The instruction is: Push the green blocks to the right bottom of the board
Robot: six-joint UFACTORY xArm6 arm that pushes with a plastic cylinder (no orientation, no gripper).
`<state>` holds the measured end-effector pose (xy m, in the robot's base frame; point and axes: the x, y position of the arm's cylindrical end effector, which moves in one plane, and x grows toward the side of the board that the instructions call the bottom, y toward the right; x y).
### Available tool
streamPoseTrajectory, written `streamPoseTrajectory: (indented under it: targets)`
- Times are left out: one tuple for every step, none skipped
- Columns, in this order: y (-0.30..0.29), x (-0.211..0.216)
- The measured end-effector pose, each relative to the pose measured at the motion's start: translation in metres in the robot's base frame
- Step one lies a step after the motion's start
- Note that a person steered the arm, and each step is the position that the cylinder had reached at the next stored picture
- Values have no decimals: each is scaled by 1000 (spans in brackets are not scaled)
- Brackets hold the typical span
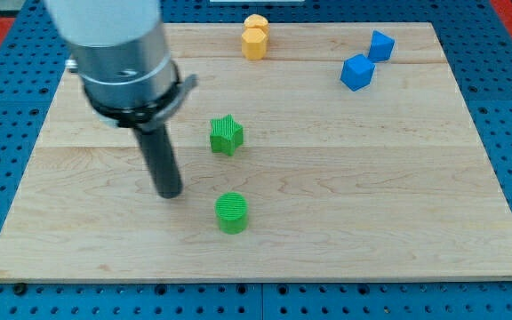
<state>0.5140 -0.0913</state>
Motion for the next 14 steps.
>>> streamPoseTrajectory:
  targets:
    - [17, 16]
    - [33, 27]
    - [87, 28]
    - [96, 50]
    - [114, 59]
    - [170, 54]
    - [238, 46]
    - [177, 45]
    - [79, 10]
    - [27, -49]
    - [-4, -105]
    - [-6, -131]
    - [49, -130]
    - [27, -116]
